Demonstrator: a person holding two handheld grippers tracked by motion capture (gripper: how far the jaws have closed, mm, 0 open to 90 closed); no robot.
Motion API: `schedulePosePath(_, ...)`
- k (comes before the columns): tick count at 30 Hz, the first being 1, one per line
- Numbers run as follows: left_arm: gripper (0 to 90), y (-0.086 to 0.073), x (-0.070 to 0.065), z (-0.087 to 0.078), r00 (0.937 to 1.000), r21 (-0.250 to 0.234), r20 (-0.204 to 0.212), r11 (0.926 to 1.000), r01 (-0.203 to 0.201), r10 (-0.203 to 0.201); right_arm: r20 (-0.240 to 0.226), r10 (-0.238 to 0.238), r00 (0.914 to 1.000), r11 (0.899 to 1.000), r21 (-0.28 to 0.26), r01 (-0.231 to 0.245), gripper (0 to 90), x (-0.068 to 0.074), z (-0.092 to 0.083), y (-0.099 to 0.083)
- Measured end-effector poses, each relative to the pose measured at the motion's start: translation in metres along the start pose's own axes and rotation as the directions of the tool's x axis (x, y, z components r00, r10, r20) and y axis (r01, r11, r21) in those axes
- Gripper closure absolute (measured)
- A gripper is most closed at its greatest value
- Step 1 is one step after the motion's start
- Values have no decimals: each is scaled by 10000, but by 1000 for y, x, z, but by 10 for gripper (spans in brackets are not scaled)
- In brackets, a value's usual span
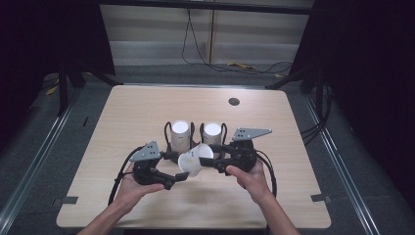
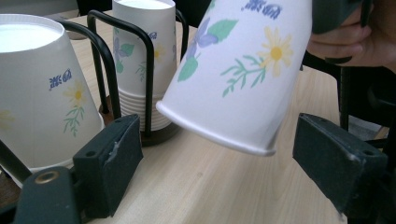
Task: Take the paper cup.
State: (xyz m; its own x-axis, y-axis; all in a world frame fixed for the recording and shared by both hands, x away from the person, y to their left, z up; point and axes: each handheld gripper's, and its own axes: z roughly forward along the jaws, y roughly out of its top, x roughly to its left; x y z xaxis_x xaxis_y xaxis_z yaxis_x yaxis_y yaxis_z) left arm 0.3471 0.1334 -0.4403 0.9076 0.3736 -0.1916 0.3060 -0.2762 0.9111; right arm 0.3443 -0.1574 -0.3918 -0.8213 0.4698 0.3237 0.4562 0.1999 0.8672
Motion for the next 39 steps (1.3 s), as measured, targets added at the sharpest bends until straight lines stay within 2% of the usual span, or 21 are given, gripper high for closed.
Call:
schedulePosePath(15, 156, -7, 0, 5, 9997, 196, 151, 9996, -198, 195, -379, 354, 9987, 9994, 56, -352, 383, -2, 9, -14)
schedulePosePath(23, 157, -8, -2, 5, 9987, 312, 224, 9985, -456, 449, -683, 636, 9956, 9980, 82, -632, 383, -2, 16, -18)
schedulePosePath(29, 156, -10, -4, 7, 9981, 59, 319, 9985, -538, 536, -1066, 761, 9914, 9967, -208, -787, 383, -3, 15, -16)
schedulePosePath(32, 158, -11, -3, 7, 9983, -77, 396, 9990, -432, 435, -1216, 900, 9885, 9951, -297, -943, 383, -4, 16, -16)
schedulePosePath(35, 179, -12, -3, 8, 9985, 69, 402, 9993, -374, 371, -1209, 933, 9883, 9950, -232, -968, 383, -5, 17, -17)
schedulePosePath(39, 178, -12, -3, 9, 9983, -29, 428, 9992, -389, 390, -1210, 920, 9884, 9953, -185, -949, 383, -5, 17, -17)
